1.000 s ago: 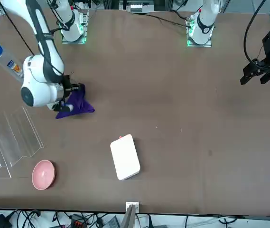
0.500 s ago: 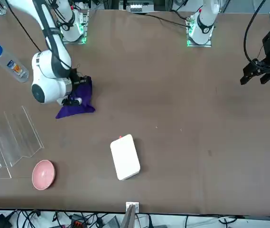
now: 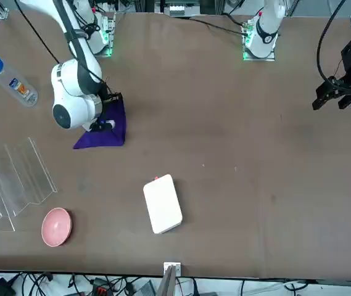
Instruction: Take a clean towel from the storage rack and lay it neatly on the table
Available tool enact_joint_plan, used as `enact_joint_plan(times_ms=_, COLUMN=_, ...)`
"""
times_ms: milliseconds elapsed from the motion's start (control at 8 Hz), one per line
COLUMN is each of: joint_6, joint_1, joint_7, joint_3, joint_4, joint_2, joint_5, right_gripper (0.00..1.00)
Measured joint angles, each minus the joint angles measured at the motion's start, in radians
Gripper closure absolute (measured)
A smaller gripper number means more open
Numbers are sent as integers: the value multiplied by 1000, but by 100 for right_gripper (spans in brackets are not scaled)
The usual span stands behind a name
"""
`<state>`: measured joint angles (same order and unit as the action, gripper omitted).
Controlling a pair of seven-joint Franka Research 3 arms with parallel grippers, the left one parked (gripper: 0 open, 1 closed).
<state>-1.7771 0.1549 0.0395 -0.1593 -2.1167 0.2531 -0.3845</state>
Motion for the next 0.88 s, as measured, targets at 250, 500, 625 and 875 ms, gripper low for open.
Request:
enact_joint_plan(times_ms=250, joint_6=-7, joint_1=3, joint_7=-1, joint_3=1, joint_4=-10, joint_2=0, joint_5=0, right_gripper=64)
enact_joint_plan(times_ms=500, joint_6=-7, joint_1=-4, joint_7=-1, joint_3=6, joint_4=-9, joint_2=-6, joint_5=0, right_gripper=25)
enact_joint_plan(times_ms=625, joint_6=-10, joint_1=-15, joint_7=-2, joint_3=8, joint_4=-3, joint_2=-16, joint_5=0, right_gripper=7)
enact_joint_plan(times_ms=875, joint_6=-38, joint_1=-34, joint_7=8, joint_3=31, joint_4=33, joint_2=-40, joint_5=1, right_gripper=0)
